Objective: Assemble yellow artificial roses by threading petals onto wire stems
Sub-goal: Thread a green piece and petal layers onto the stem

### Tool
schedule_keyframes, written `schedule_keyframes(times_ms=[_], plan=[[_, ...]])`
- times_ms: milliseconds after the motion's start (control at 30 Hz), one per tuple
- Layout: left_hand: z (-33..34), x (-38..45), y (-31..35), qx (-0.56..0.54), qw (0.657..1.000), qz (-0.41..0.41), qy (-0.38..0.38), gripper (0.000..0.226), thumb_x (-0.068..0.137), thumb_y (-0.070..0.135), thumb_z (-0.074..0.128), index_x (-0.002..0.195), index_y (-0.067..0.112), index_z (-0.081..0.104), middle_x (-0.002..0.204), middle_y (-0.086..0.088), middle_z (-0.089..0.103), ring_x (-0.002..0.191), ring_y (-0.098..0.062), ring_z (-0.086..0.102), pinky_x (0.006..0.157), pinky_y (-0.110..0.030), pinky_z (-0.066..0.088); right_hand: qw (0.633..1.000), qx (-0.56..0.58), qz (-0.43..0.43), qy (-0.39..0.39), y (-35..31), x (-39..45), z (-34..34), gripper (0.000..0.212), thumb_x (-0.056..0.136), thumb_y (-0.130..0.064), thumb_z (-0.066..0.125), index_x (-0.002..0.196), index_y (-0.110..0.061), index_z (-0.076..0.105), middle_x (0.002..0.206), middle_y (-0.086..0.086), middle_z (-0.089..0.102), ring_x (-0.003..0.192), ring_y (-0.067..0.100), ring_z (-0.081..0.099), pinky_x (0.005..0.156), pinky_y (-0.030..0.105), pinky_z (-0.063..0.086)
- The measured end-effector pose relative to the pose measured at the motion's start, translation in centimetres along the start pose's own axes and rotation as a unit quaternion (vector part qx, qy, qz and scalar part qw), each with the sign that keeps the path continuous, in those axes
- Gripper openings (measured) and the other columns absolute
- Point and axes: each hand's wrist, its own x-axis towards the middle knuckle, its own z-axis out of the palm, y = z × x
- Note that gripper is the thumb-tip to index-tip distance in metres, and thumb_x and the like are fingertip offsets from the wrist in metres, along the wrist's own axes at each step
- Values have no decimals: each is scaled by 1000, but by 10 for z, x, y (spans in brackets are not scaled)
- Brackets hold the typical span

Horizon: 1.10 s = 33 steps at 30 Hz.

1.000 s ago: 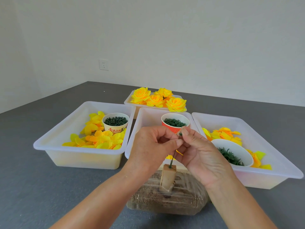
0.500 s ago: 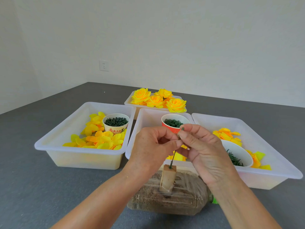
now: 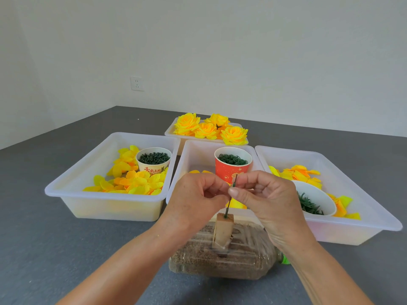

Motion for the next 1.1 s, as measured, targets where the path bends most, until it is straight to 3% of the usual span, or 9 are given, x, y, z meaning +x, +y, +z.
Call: schedule_keyframes(times_ms=[100, 233, 333, 500, 633, 767, 900, 1000, 1100], plan=[[-3, -1, -1, -13, 1000, -8, 21, 25, 78, -8, 62, 78, 16, 69, 73, 0, 70, 62, -2, 61, 58, -14, 46, 998, -57, 21, -30, 5, -5, -1, 31, 66, 1, 78, 71, -29, 73, 70, -4, 71, 64, 6, 65, 64, 19, 53], [-4, -2, -2, -28, 999, 1, 22, 14, 81, 3, 66, 75, 15, 71, 70, 2, 69, 62, -3, 58, 59, -15, 47, 995, -68, 60, -47, 10, -10, 0, 27, 64, -4, 80, 69, -30, 74, 70, -4, 72, 64, 6, 65, 62, 17, 51], [-2, -3, -2, -48, 999, 5, -1, 11, 77, 8, 72, 70, 18, 71, 64, 7, 65, 62, -6, 55, 59, -17, 44, 994, -71, 64, -51, 11, -11, 0, 13, 60, -28, 79, 72, -30, 75, 73, -1, 73, 66, 10, 67, 65, 24, 54], [1, -1, -3, -24, 1000, 12, -10, 8, 74, 7, 75, 71, 12, 71, 68, -8, 66, 64, -13, 53, 62, -24, 43, 991, -94, 71, -69, 13, -13, -2, 20, 56, -43, 74, 71, -30, 75, 67, -2, 72, 60, 5, 64, 61, 21, 49], [-2, 0, -3, -4, 1000, 11, -28, 11, 75, 6, 74, 69, 14, 71, 67, 1, 65, 62, -7, 52, 61, -20, 44, 987, -141, 58, -48, 13, -13, -2, 31, 52, -53, 72, 69, -28, 74, 65, 0, 70, 60, 18, 62, 64, 34, 51], [-10, 4, -4, 5, 998, 9, -67, 13, 76, 5, 73, 71, 17, 71, 68, 2, 64, 63, -5, 52, 63, -19, 44, 980, -191, 48, -37, 14, -12, -2, 7, 64, -32, 79, 67, -30, 73, 68, -2, 70, 74, 25, 65, 76, 41, 52], [-25, 11, -7, 3, 996, 4, -90, 11, 79, 8, 72, 72, 17, 72, 65, 5, 63, 64, -7, 54, 66, -23, 46, 981, -185, 49, -36, 14, -13, -1, 11, 66, -21, 79, 66, -29, 72, 67, -5, 70, 65, 12, 62, 74, 39, 51], [-46, 28, -13, 47, 998, -6, -37, 11, 79, 9, 72, 72, 18, 72, 64, 3, 65, 62, -6, 56, 64, -20, 46, 981, -183, 50, -32, 15, -14, -1, 17, 67, -17, 79, 64, -31, 71, 71, -8, 71, 68, 11, 63, 75, 36, 51], [-70, 52, -25, 238, 970, 9, 56, 7, 79, 13, 70, 74, 15, 73, 61, 12, 61, 62, -4, 57, 61, -17, 41, 981, -186, 48, -31, 16, -15, -2, 17, 68, -19, 79, 63, -33, 71, 72, -10, 71, 73, 14, 64, 77, 37, 51]])
